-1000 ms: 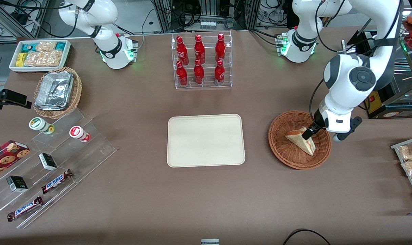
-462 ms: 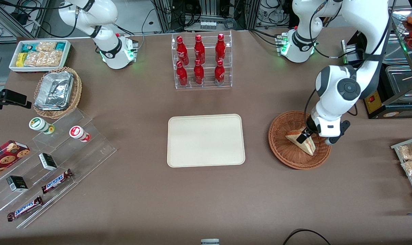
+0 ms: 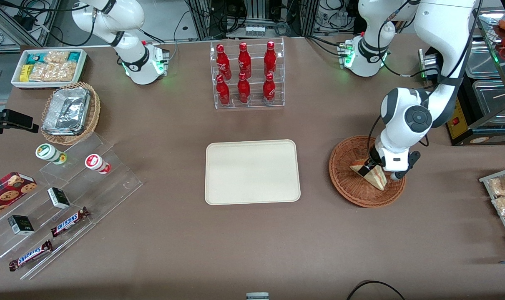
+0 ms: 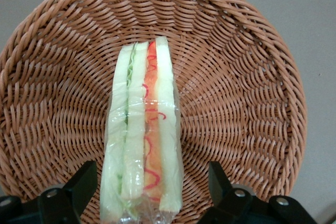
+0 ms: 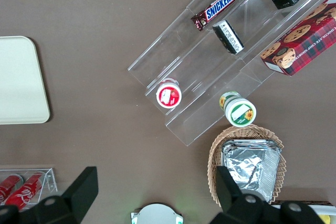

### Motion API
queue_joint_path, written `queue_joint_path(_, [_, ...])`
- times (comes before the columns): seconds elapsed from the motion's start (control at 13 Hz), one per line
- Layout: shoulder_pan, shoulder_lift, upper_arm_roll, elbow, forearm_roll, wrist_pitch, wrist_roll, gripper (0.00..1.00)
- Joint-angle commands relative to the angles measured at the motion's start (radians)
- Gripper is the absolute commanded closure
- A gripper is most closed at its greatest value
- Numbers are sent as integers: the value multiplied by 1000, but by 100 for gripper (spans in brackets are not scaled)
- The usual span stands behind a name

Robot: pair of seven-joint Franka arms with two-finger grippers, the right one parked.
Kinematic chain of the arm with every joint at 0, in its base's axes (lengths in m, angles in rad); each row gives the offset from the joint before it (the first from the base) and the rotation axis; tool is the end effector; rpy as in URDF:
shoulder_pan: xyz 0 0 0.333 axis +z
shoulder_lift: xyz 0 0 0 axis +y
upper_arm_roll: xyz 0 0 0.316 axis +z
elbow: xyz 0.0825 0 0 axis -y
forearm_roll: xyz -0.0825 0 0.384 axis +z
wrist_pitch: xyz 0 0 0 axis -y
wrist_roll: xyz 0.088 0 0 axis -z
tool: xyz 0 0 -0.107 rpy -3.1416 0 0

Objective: Place sandwich from basket to tray
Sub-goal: 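Close the left gripper on the wrapped sandwich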

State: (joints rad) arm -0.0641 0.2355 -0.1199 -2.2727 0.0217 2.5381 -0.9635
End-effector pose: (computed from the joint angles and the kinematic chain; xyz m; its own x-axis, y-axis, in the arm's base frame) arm 0.5298 -0.0992 0.2569 0.7209 0.6930 0.0059 0.6924 -0.7206 0.0348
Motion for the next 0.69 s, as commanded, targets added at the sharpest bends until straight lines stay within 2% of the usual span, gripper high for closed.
queue_joint_path(0.0, [0,8,-3,7,7,14,-15,95])
queue_joint_path(0.08, [0,5,-1,9,9,11,-12,100])
queue_joint_path(0.31, [-2,-28,2,33,11,-31,-7,100])
queue_joint_path(0.46, [-2,-68,-1,149,58,-222,-7,100])
queue_joint_path(0.62, [-22,-58,-18,354,80,-463,-11,100])
